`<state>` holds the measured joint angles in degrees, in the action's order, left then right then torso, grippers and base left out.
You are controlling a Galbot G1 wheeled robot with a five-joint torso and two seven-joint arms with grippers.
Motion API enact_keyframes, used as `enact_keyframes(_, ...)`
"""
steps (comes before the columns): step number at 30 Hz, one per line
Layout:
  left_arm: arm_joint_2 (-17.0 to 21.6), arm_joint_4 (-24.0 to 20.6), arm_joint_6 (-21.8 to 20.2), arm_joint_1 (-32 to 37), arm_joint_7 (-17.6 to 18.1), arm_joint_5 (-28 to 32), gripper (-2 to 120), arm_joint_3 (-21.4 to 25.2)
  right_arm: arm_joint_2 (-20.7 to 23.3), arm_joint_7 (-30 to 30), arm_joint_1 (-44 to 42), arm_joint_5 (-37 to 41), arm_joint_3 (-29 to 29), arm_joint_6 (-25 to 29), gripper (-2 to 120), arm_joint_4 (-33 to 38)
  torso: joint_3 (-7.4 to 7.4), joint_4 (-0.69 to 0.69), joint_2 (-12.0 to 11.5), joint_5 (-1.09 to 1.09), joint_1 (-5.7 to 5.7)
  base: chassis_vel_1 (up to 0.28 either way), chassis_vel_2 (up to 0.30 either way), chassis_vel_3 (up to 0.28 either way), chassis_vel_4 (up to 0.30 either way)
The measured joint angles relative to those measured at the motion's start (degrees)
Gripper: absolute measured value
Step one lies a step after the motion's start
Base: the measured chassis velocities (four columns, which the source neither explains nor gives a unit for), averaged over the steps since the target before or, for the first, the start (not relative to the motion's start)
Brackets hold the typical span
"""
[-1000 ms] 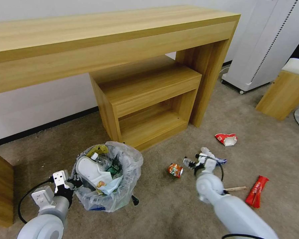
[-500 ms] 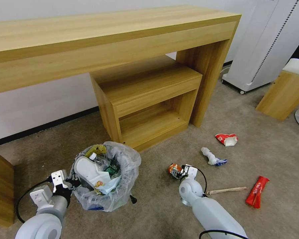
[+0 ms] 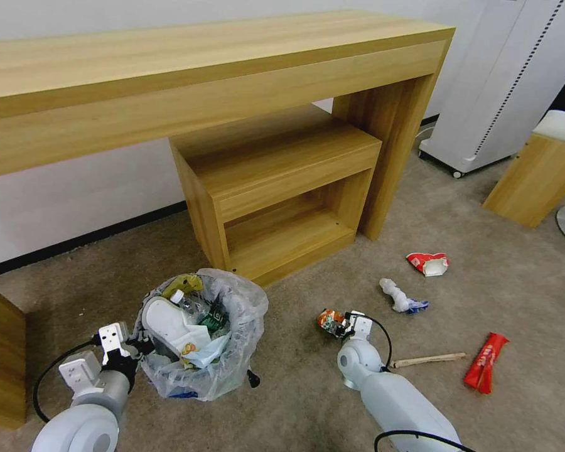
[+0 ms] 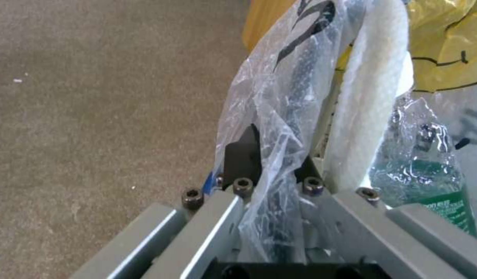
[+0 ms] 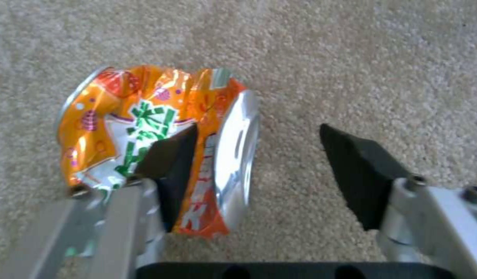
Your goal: Pick up the trash bin and place the garbage on the floor into it.
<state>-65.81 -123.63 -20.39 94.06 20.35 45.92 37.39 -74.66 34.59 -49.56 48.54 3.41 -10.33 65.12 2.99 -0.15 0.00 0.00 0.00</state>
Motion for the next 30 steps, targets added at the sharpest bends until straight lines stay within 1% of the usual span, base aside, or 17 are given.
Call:
enact_keyframes(1,0.00,0.00,0.00,0.00,0.00,0.00,1,0.00,0.00,0.00,0.00,0.00,0.00,0.00,59,0.00,0.00,0.00,0.00,0.00,0.00,0.000,0.000,0.000,0.000)
enact_keyframes(4,-0.11,-0.33,0.17,0.00,0.00,0.01,1,-0.24,0.03,-0.32,-0.30,-0.96,0.24,0.41,43,0.12,0.00,0.00,0.00,0.00,0.00,0.000,0.000,0.000,0.000)
enact_keyframes(5,-0.11,-0.33,0.17,0.00,0.00,0.01,1,-0.24,0.03,-0.32,-0.30,-0.96,0.24,0.41,43,0.12,0.00,0.00,0.00,0.00,0.00,0.000,0.000,0.000,0.000)
enact_keyframes(6,-0.15,-0.38,0.21,0.00,-0.01,0.02,1,-0.26,0.09,-0.51,-0.41,-1.33,0.25,0.50,38,0.13,0.00,0.00,0.00,0.00,0.00,0.000,0.000,0.000,0.000)
enact_keyframes(7,-0.16,-0.39,0.25,0.01,-0.01,0.02,1,-0.27,0.13,-0.62,-0.55,-1.75,0.26,0.72,35,0.13,0.00,0.00,0.00,0.00,0.00,0.000,0.000,0.000,0.000)
enact_keyframes(8,-0.16,-0.39,0.25,0.01,-0.01,0.02,1,-0.27,0.13,-0.62,-0.55,-1.75,0.26,0.72,35,0.13,0.00,0.00,0.00,0.00,0.00,0.000,0.000,0.000,0.000)
enact_keyframes(10,-0.16,-0.39,0.35,0.04,-0.04,0.02,1,-0.27,0.49,-1.05,-1.14,-2.39,0.21,0.95,22,0.51,0.00,0.00,0.00,0.00,0.00,0.000,0.000,0.000,0.000)
enact_keyframes(12,-0.16,-0.40,0.35,0.04,-0.04,0.02,1,-0.27,0.58,-1.16,-1.30,-2.49,0.18,1.03,20,0.66,0.00,0.00,0.00,0.00,0.00,0.000,0.000,0.000,0.000)
enact_keyframes(13,-0.14,-0.39,0.36,0.00,-0.05,0.02,1,-0.28,1.03,-1.70,-1.92,-2.80,-0.01,1.32,10,1.38,0.00,0.00,0.00,0.00,0.00,0.000,0.000,0.000,0.000)
enact_keyframes(16,-0.10,-0.32,0.37,-0.05,-0.07,0.02,1,-0.33,1.56,-2.34,-2.48,-3.10,-0.18,2.08,7,2.11,0.00,0.00,0.00,0.00,0.00,0.000,0.000,0.000,0.000)
enact_keyframes(18,-0.09,-0.23,0.37,-0.07,-0.08,0.01,1,-0.34,1.80,-2.60,-2.68,-3.29,-0.27,2.46,7,2.41,0.00,-0.01,0.00,0.01,0.00,0.000,0.000,0.000,0.000)
enact_keyframes(22,-0.08,0.41,0.42,-0.14,-0.12,-0.17,1,-0.41,3.90,-3.99,-3.83,-3.63,-1.18,4.97,7,6.45,0.00,0.00,0.00,0.01,0.00,0.000,0.000,0.000,0.000)
enact_keyframes(23,-0.08,0.41,0.42,-0.14,-0.12,-0.17,1,-0.41,3.90,-3.99,-3.83,-3.63,-1.18,4.97,7,6.45,0.00,0.00,0.00,0.01,0.00,0.000,0.000,0.000,0.000)
enact_keyframes(26,-0.08,0.48,0.44,-0.14,-0.16,-0.26,1,-0.53,8.18,-5.81,-4.83,-3.34,-2.26,8.38,7,12.12,0.00,0.01,0.00,0.02,0.00,0.000,0.000,0.000,0.000)
enact_keyframes(27,-0.08,0.48,0.44,-0.14,-0.16,-0.26,1,-0.53,8.18,-5.81,-4.83,-3.34,-2.26,8.38,7,12.12,0.00,0.01,0.00,0.02,0.00,0.000,0.000,0.000,0.000)
enact_keyframes(30,-0.07,0.47,0.44,-0.19,-0.19,-0.31,1,-0.73,13.82,-10.08,-5.41,-2.93,-3.35,14.76,7,17.84,0.00,-0.03,0.00,-0.01,0.00,0.000,0.000,0.000,0.000)
